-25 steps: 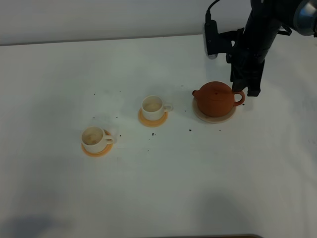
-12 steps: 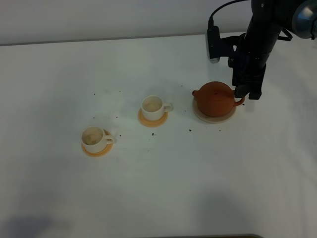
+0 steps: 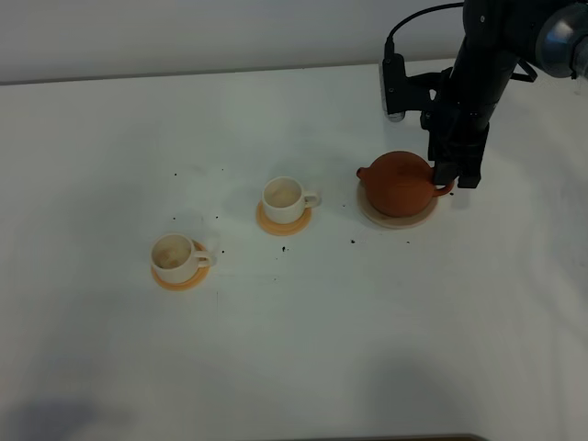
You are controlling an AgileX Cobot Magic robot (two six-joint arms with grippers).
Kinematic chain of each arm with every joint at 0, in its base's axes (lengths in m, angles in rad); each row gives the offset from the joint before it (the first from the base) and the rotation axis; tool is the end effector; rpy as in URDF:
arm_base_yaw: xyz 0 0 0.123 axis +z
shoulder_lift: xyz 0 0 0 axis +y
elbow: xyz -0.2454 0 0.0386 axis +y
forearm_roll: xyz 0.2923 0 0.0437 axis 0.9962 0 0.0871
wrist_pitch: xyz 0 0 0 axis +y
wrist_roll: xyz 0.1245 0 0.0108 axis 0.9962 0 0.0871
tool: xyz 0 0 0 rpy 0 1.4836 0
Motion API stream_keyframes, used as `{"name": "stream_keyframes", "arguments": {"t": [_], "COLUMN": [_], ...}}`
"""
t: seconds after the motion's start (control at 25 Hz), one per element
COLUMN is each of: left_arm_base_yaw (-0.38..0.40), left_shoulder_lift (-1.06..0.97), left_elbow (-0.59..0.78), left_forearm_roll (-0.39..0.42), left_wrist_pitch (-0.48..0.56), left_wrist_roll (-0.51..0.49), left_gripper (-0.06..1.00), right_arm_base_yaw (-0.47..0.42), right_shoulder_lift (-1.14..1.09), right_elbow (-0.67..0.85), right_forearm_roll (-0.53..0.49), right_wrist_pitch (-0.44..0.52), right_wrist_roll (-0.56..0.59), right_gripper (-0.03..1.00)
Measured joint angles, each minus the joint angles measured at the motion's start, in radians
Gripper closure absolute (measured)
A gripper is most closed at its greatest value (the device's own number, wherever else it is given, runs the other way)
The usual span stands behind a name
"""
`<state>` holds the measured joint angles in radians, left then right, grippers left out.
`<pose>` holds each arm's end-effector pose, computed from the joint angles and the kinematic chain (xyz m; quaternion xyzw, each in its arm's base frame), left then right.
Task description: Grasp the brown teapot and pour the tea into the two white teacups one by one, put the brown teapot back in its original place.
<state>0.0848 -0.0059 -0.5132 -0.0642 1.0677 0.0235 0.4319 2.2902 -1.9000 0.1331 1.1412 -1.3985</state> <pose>0.0985 0.0013 0.2876 -0.0244 0.8493 -0.0035 0.5274 0.4420 0.2204 0.0884 -0.7748 0.6259 0.0256 0.0847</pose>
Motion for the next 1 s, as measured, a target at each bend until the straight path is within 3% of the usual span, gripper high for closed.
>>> {"name": "stream_keyframes", "arguments": {"t": [1.0], "left_arm_base_yaw": [0.0], "left_shoulder_lift": [0.0], "left_elbow": [0.0], "left_forearm_roll": [0.0], "left_wrist_pitch": [0.0], "left_wrist_roll": [0.0], "left_gripper": [0.69], "right_arm_base_yaw": [0.002], "right_shoulder_lift": [0.025], "right_elbow": [0.0], "right_forearm_roll": [-0.025], "right_wrist_pitch": [-0.014], "right_wrist_roll": [-0.008], "right_gripper": [0.66]}}
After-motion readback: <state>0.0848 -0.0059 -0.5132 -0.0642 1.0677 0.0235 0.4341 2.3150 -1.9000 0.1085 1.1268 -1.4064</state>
